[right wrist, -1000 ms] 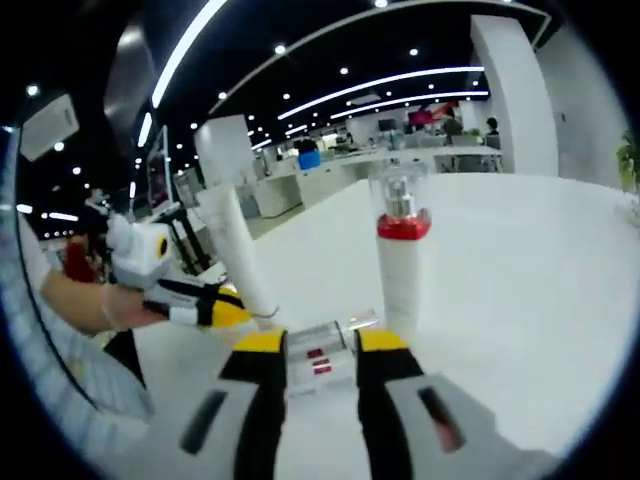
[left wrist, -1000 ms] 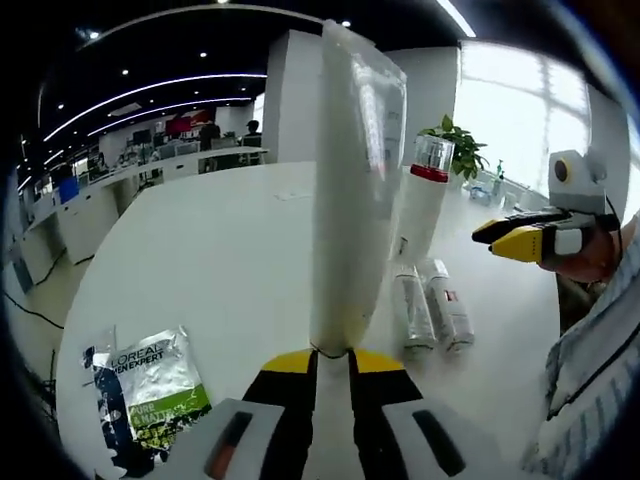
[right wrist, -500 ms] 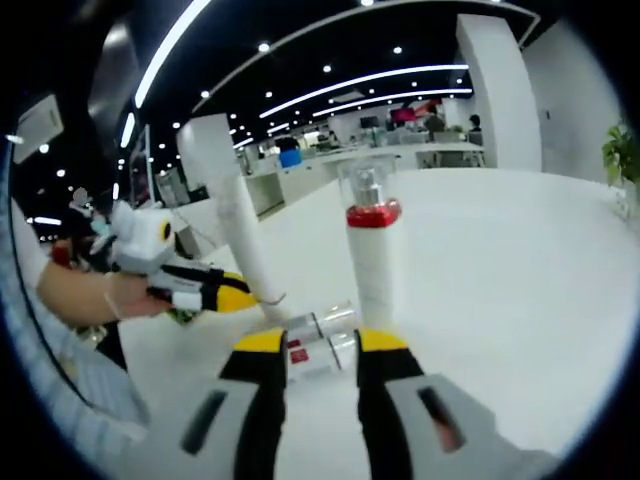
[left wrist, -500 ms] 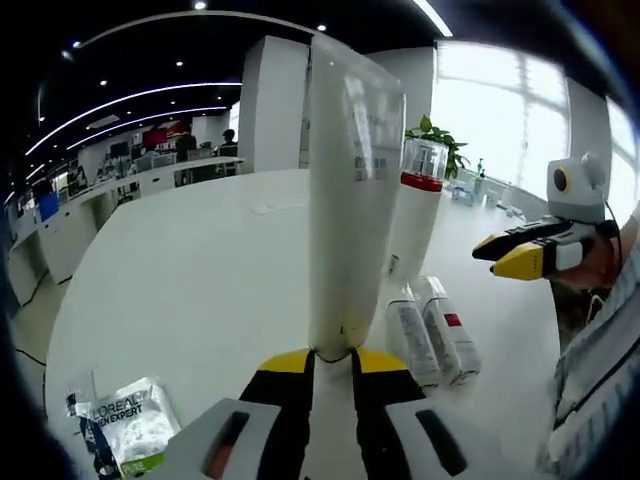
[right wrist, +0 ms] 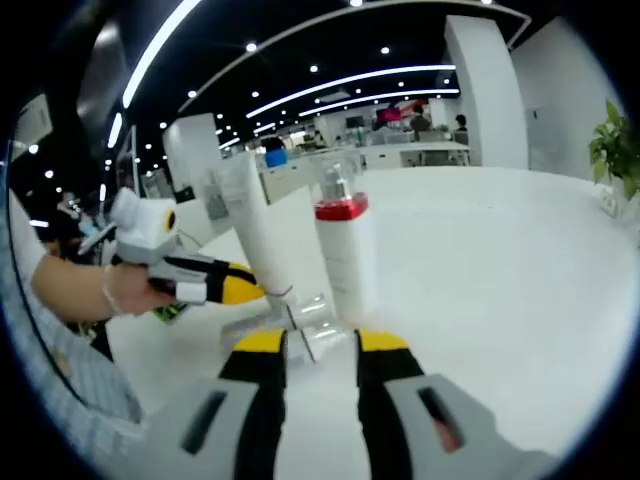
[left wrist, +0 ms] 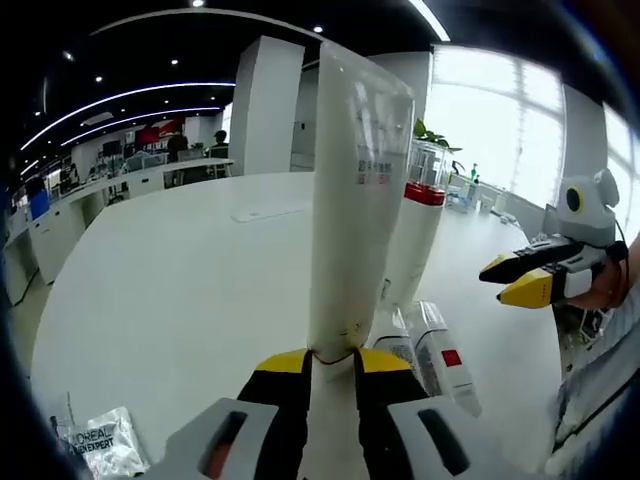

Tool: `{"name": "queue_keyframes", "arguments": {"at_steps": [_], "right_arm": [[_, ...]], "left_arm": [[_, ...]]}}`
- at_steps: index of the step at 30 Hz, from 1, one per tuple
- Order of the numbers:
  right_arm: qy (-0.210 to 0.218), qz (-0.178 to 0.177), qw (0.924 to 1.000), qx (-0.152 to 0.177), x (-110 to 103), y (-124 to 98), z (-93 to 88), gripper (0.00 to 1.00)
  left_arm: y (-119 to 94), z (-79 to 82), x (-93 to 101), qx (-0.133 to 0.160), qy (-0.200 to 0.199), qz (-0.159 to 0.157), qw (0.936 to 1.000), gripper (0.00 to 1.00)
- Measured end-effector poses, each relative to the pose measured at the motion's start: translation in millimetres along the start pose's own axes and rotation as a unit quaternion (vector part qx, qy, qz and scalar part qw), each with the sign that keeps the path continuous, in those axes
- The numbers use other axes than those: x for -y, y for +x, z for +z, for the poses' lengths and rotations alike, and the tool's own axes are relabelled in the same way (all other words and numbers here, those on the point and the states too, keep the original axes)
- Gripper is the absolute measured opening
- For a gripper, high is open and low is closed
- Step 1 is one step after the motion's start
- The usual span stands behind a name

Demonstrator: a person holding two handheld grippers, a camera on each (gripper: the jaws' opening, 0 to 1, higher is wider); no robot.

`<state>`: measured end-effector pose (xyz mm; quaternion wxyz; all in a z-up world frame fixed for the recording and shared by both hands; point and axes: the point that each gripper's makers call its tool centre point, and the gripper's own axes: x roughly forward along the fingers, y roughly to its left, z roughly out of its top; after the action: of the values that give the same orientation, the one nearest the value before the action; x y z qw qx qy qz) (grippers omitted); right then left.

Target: Arrange the skincare products in the storage area until every visible bottle or jar stands upright without overlapping.

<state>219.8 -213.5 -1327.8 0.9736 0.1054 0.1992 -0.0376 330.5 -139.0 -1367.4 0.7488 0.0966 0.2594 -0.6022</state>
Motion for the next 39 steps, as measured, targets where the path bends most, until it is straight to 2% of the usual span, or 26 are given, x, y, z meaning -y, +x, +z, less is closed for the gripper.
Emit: {"name": "queue_keyframes", "arguments": {"at_steps": [2, 6, 8, 9, 12, 16, 19, 28, 31, 34, 36, 39], "right_arm": [[-0.009, -0.009, 0.9999, 0.002, 9.9, 6.3, 6.5, 0.25], [-0.034, -0.002, 0.9994, 0.003, 22.6, 24.0, 18.5, 0.25], [-0.057, 0.014, 0.9983, -0.005, 24.3, 32.4, 19.7, 0.25], [-0.064, 0.038, 0.9971, -0.017, 24.0, 39.9, 17.9, 0.25], [-0.061, 0.062, 0.9961, -0.014, 27.3, 48.3, 22.2, 0.26], [-0.091, 0.082, 0.9921, -0.025, 28.4, 56.0, 19.4, 0.25], [-0.096, 0.098, 0.9902, -0.029, 28.9, 60.6, 17.0, 0.25], [-0.121, 0.140, 0.9817, -0.044, 31.9, 61.1, 15.5, 0.22], [-0.131, 0.145, 0.9797, -0.046, 36.5, 57.0, 17.3, 0.22], [-0.127, 0.166, 0.9770, -0.044, 34.9, 52.5, 17.8, 0.22], [-0.132, 0.171, 0.9752, -0.046, 32.4, 51.2, 15.8, 0.23], [-0.129, 0.163, 0.9770, -0.047, 34.2, 52.3, 13.8, 0.23]], "left_arm": [[0.1, -0.1, -0.5, 0.000, 0.000, 0.000, 1.0000, 0.17], [1.3, 0.5, 0.7, 0.000, -0.002, 0.004, 1.0000, 0.18], [2.3, 0.9, 1.6, 0.001, -0.002, 0.005, 1.0000, 0.19], [3.0, 1.5, 1.9, 0.002, -0.003, 0.007, 1.0000, 0.19], [4.8, 2.7, 3.2, 0.005, -0.012, 0.008, 0.9999, 0.21], [8.7, 4.6, 5.3, 0.004, -0.017, 0.017, 0.9997, 0.21], [11.7, 5.6, 6.7, 0.009, -0.021, 0.025, 0.9994, 0.21], [19.1, 5.2, 8.7, 0.007, -0.028, 0.047, 0.9985, 0.22], [21.3, 6.4, 9.8, 0.012, -0.037, 0.058, 0.9976, 0.22], [24.0, 7.1, 11.3, 0.022, -0.043, 0.075, 0.9960, 0.22], [24.5, 6.8, 12.8, 0.024, -0.046, 0.082, 0.9953, 0.22], [23.2, 6.6, 15.2, 0.022, -0.044, 0.086, 0.9951, 0.22]]}}
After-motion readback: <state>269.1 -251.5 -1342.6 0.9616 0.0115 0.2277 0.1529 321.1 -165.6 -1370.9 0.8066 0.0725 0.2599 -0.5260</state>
